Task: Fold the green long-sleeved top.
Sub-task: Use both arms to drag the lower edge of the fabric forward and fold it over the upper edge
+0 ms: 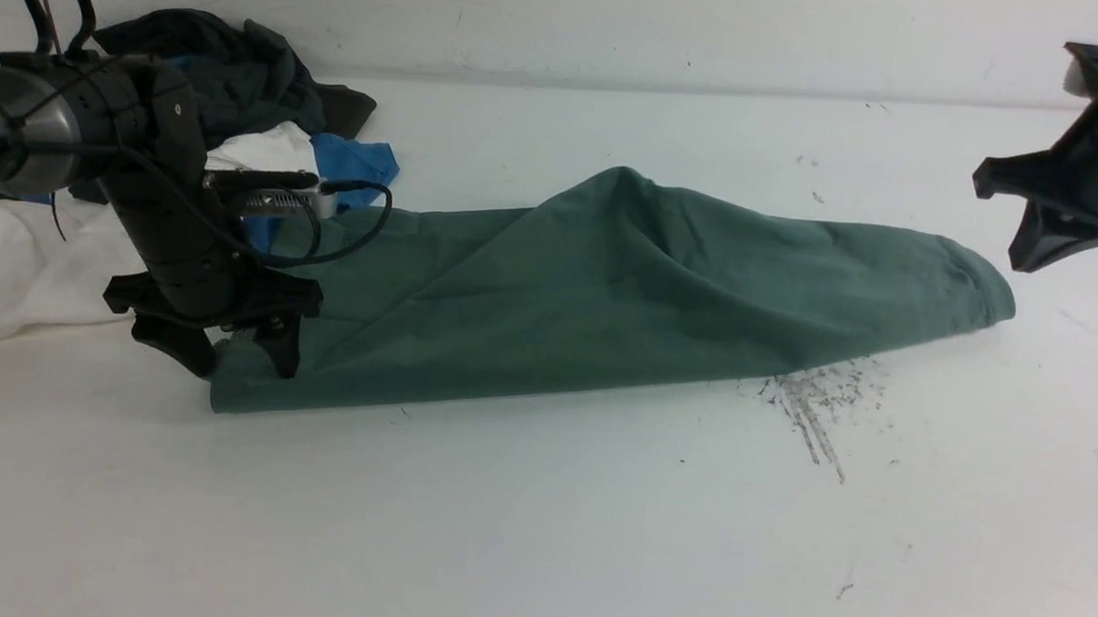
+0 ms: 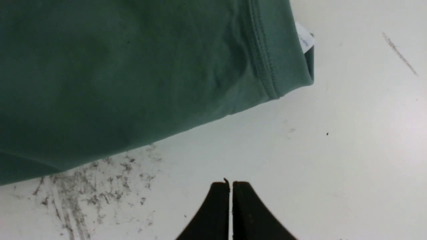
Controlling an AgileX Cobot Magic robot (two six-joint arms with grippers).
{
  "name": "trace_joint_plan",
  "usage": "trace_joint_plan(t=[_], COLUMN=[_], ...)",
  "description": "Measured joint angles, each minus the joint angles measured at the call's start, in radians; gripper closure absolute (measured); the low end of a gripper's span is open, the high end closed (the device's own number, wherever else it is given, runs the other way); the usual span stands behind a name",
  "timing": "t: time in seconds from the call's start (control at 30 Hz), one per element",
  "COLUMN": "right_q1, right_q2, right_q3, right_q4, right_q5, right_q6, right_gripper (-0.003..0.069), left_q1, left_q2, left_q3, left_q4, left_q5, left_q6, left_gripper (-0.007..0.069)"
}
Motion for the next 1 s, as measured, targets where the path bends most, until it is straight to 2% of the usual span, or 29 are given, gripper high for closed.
trace_joint_plan(t=[0.03,0.1,0.17,0.2,0.23,0.3,0.37,0.47,0.6,0.7,0.77,0.83,0.87,0.9,0.97,1.0], right_q1=[-0.001,-0.001,-0.001,-0.001,-0.002,-0.002,-0.002,-0.003,-0.006,-0.007,-0.007,-0.007,-0.007,-0.007,-0.007,-0.007], right_q2=[0.000,0.020,0.038,0.055,0.070,0.102,0.131,0.166,0.195,0.223,0.245,0.256,0.255,0.254,0.244,0.235], right_q3=[0.000,0.000,0.000,0.000,0.000,0.000,0.000,0.000,-0.001,-0.002,-0.002,-0.002,-0.002,-0.002,-0.002,-0.002], right_q4=[-0.003,-0.014,-0.017,-0.019,-0.019,-0.020,-0.022,-0.030,0.023,0.096,0.118,0.119,0.117,0.113,0.106,0.094], right_q5=[0.000,-0.003,-0.003,-0.003,-0.004,-0.018,-0.058,-0.156,-0.239,-0.251,-0.249,-0.234,-0.220,-0.200,-0.161,-0.132], right_q6=[0.000,-0.004,-0.005,-0.004,-0.002,0.009,0.014,0.038,0.064,0.038,0.025,0.007,-0.006,-0.023,-0.037,-0.038], right_gripper=[0.0631,0.0561,0.0505,0.0447,0.0397,0.0291,0.0195,0.0090,0.0050,0.0071,0.0125,0.0239,0.0333,0.0481,0.0594,0.0624], left_q1=[0.000,0.000,0.000,0.000,0.000,0.000,0.000,0.000,0.000,0.000,0.000,0.000,0.000,0.000,0.000,0.000], left_q2=[0.003,0.032,0.034,0.039,0.042,0.044,0.046,0.046,0.046,0.046,0.046,0.046,0.046,0.044,0.037,0.032], left_q3=[0.000,-0.001,-0.003,-0.006,-0.008,-0.011,-0.014,-0.015,-0.015,-0.015,-0.015,-0.015,-0.015,-0.015,-0.014,-0.011], left_q4=[0.000,-0.001,-0.001,-0.001,0.000,0.002,0.003,-0.005,-0.006,-0.005,-0.004,-0.002,0.001,0.002,0.004,0.004], left_q5=[-0.002,-0.009,-0.009,-0.008,-0.007,-0.007,-0.014,-0.027,-0.027,-0.028,-0.028,-0.025,-0.024,-0.024,-0.017,-0.008], left_q6=[-0.006,-0.013,-0.013,-0.013,-0.013,-0.013,-0.008,0.008,0.034,0.040,0.040,0.040,0.040,0.040,0.040,0.041], left_gripper=[-0.0004,-0.0051,-0.0056,-0.0044,-0.0017,0.0083,0.0238,0.0481,0.0478,0.0478,0.0478,0.0478,0.0478,0.0478,0.0478,0.0478])
